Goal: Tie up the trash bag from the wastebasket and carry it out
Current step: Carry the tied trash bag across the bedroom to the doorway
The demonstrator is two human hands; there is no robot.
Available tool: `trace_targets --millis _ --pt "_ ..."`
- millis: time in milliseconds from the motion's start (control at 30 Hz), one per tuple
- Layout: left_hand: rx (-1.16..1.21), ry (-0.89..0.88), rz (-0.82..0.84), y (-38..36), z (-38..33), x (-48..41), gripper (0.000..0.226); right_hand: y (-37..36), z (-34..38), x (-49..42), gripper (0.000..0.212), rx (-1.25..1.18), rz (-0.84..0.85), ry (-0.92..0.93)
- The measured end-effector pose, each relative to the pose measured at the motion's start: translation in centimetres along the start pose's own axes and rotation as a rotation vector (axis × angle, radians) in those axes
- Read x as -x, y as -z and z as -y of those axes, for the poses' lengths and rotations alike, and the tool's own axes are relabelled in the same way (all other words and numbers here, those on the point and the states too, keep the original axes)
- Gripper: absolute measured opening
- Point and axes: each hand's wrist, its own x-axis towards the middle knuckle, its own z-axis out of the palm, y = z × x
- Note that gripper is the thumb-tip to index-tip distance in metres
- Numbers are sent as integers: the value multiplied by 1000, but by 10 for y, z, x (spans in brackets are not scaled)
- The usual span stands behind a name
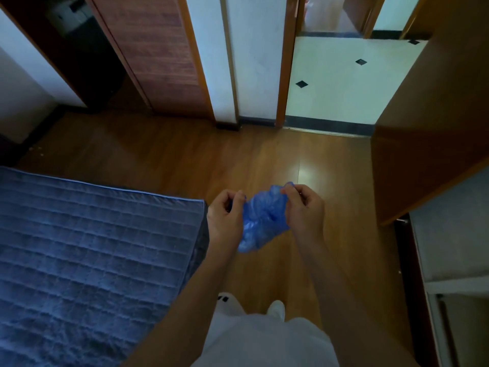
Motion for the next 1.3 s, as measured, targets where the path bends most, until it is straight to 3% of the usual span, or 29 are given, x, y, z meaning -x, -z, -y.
trace_targets --millis 400,667,900,1300 --pt "-10 25 -58 -48 6 -122 31 -28 -5 -131 25 82 56 -37" --pt "-6 55 -23 -74 4 -266 31 -95 12 -257 34 119 73 -5" --pt "24 75 13 -90 -8 -390 27 -167 32 -365 23 137 38 8" --pt "16 146 -36 -116 -3 -521 26 -224 31 -480 23 163 61 -26"
